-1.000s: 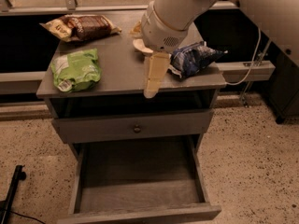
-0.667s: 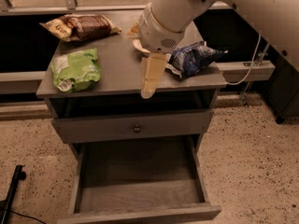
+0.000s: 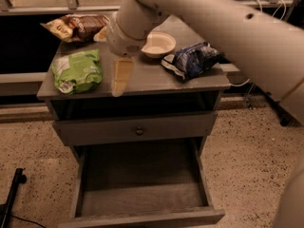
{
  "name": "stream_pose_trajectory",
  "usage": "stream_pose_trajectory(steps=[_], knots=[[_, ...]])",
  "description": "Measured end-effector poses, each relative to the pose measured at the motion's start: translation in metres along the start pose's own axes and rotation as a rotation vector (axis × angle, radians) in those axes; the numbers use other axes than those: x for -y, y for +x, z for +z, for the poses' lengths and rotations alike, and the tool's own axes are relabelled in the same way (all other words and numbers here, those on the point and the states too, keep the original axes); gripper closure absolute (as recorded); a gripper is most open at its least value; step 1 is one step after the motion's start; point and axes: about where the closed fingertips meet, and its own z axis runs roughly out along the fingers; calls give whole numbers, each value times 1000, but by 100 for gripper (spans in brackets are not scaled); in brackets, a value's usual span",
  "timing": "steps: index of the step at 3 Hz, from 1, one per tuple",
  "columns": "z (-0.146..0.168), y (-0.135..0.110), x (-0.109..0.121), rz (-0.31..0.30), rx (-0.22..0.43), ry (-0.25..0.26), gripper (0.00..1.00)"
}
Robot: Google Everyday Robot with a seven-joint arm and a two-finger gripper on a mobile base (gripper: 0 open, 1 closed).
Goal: Place green rice chip bag into middle drawer
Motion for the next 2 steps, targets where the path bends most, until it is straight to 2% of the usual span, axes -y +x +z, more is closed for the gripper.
stream_pose_trajectory(steps=[1, 2], knots=[[38, -6, 16, -26, 46, 14, 14], [68, -10, 23, -43, 82, 14, 11]])
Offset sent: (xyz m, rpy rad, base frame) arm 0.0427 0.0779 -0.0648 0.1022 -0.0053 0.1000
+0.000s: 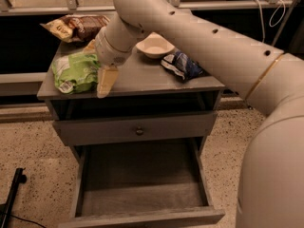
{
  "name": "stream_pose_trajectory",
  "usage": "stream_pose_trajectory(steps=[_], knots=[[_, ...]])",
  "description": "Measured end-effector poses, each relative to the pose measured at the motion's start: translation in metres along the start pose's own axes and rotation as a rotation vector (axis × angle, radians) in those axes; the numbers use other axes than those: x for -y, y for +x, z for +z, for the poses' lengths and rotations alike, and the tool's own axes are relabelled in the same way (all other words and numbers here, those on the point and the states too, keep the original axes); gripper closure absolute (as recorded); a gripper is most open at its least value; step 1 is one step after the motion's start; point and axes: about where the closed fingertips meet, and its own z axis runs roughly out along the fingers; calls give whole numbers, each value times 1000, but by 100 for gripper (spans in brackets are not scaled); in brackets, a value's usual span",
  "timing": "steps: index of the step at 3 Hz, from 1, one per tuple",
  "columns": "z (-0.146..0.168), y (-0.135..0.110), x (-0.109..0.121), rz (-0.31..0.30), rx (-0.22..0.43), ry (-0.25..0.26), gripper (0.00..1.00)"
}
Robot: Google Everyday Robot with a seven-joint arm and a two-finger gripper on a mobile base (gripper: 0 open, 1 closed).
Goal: Place green rice chip bag into middle drawer
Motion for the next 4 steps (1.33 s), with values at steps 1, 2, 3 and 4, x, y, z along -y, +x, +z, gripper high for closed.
stream_pose_trajectory(steps=[1, 2, 3, 4], knots=[[25, -4, 1, -21, 30, -15, 10], [41, -13, 4, -37, 98, -11, 36], [42, -27, 7, -60, 176, -1, 58], [31, -43, 7, -88, 265, 24, 82]])
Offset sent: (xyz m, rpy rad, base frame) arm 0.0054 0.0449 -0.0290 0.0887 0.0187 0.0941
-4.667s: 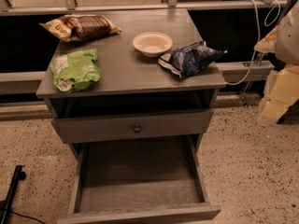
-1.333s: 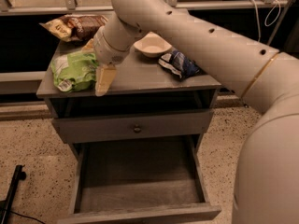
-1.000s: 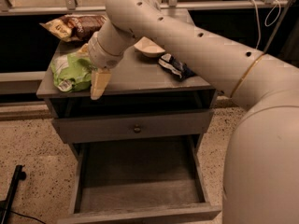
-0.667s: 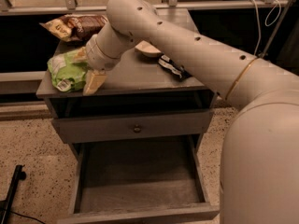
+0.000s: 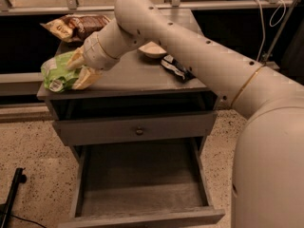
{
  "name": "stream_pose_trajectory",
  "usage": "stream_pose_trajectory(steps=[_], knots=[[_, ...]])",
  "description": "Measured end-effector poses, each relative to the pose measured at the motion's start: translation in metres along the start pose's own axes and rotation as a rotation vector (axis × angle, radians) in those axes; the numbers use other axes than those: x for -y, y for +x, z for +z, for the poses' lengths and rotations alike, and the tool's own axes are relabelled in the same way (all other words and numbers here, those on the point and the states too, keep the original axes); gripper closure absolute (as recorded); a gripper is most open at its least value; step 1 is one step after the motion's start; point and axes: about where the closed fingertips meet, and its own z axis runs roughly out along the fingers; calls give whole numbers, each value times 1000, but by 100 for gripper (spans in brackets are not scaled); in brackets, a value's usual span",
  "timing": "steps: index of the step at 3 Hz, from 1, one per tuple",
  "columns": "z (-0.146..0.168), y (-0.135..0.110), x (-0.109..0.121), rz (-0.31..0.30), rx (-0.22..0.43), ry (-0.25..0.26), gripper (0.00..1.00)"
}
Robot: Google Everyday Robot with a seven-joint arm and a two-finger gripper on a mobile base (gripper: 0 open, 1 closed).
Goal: Place green rice chip bag into middle drawer
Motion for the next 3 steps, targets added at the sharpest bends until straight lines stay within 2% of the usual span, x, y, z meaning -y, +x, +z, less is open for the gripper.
stream_pose_trajectory(steps=[1, 2, 3], knots=[[-16, -16, -2, -33, 39, 45, 100], [-45, -19, -22, -15, 60, 113, 100], [-77, -21, -57, -6, 107, 168, 100]])
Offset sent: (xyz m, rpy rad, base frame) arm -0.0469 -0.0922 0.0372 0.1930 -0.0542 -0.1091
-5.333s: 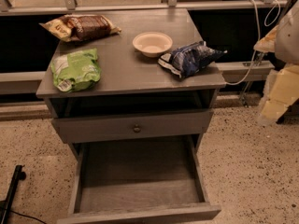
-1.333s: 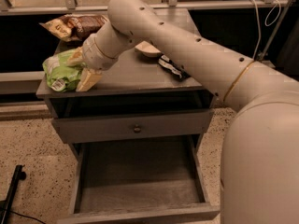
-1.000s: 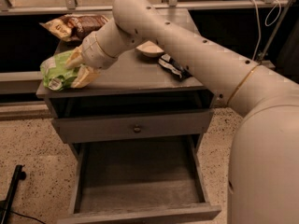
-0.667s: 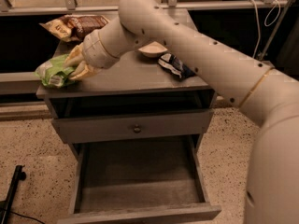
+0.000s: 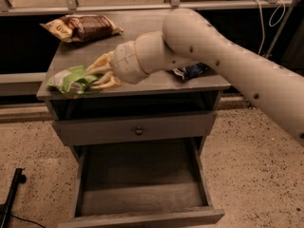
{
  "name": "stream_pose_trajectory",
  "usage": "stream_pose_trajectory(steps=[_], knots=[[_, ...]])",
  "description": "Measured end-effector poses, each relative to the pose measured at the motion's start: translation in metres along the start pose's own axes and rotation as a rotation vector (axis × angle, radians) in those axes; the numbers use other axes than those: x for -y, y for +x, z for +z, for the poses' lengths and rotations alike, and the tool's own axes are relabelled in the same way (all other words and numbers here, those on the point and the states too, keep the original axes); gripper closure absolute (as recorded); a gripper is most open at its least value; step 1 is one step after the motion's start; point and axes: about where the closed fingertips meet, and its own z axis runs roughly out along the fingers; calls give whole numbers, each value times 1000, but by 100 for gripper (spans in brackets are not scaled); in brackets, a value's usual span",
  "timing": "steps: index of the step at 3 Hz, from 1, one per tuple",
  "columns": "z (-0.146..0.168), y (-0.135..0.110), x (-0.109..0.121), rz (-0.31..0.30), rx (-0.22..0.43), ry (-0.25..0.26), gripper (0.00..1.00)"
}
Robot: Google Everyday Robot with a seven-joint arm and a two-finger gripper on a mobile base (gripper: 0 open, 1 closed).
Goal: Place green rice chip bag into middle drawer
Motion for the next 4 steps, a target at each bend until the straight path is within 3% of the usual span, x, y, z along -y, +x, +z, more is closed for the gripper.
stream_pose_trajectory(steps=[1, 2, 3, 4], knots=[[-29, -8, -45, 21, 156, 17, 100], [-54, 11, -100, 33, 323, 81, 100], [-75, 43, -156, 65, 377, 77, 100], [-80, 82, -215, 209, 305, -3, 100]])
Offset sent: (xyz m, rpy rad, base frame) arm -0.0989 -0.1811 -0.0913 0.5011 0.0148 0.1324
